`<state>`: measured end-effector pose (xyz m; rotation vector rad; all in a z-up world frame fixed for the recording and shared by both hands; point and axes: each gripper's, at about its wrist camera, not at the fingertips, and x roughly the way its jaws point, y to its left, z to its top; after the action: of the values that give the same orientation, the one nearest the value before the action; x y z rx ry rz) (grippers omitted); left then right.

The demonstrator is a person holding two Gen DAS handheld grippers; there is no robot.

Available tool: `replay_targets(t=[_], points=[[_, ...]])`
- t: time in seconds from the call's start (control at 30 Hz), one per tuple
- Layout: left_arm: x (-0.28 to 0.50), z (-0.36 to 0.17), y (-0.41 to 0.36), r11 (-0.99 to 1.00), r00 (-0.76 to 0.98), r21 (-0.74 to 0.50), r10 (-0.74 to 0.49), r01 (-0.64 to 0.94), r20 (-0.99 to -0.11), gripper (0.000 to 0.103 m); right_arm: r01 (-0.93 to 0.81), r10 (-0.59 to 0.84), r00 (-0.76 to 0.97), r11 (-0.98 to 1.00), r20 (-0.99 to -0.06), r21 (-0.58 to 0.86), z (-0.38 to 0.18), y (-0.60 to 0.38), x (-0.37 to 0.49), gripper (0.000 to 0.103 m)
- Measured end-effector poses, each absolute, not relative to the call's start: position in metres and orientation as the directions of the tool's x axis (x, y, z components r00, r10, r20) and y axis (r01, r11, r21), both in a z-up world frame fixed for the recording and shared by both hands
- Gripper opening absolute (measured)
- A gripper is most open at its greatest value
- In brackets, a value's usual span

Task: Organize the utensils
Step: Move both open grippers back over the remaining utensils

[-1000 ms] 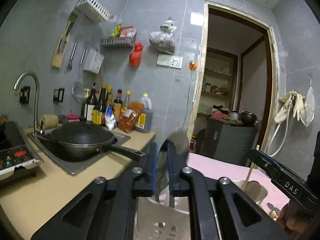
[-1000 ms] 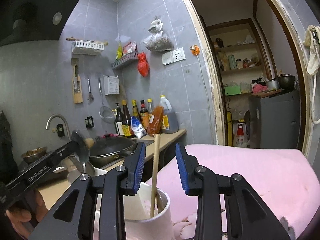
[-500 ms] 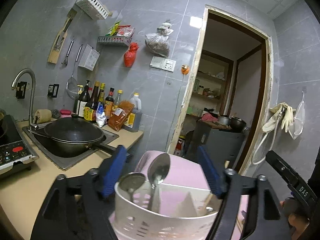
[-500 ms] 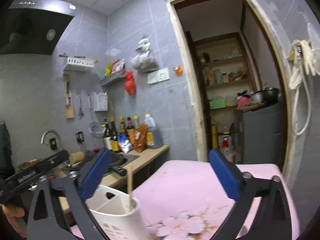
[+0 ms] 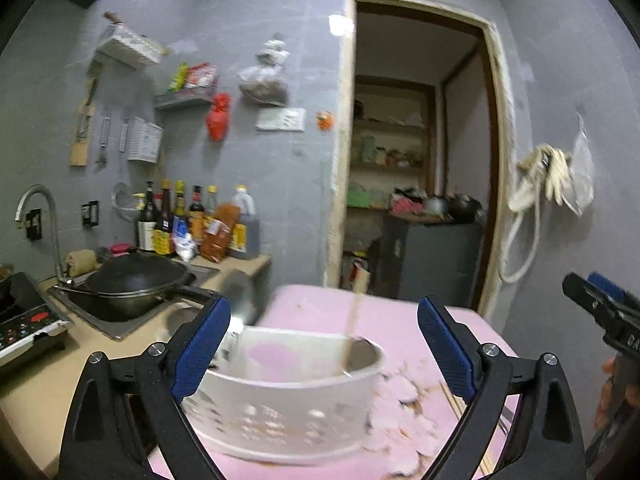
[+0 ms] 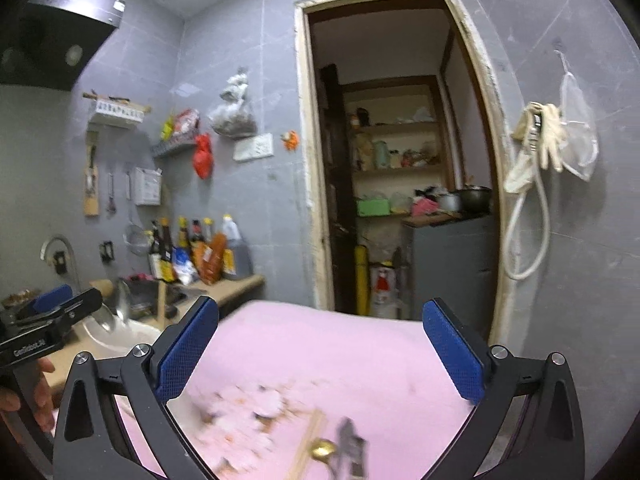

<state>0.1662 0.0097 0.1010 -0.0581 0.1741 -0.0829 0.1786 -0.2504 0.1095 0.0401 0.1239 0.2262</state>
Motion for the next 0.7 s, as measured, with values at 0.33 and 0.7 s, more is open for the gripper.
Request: replay_targets(t=[0.33,0.7], points=[[0.190,0.059,-0.044,0.980,0.913,-0.019,-0.193,0.199,-0.361,0.092,-0.130,0.125,0.952,0.992,-0.279,0.001,0.075,-0.296,0.172,0.103],[0.223,0.015,-0.090,0.959,0.781,-0.002,-0.232,0.283,-0.580,0.092,-0.120,0.095,0.849,0.993,-0.520,-0.015,0.027,-0.310,0.193,0.103]])
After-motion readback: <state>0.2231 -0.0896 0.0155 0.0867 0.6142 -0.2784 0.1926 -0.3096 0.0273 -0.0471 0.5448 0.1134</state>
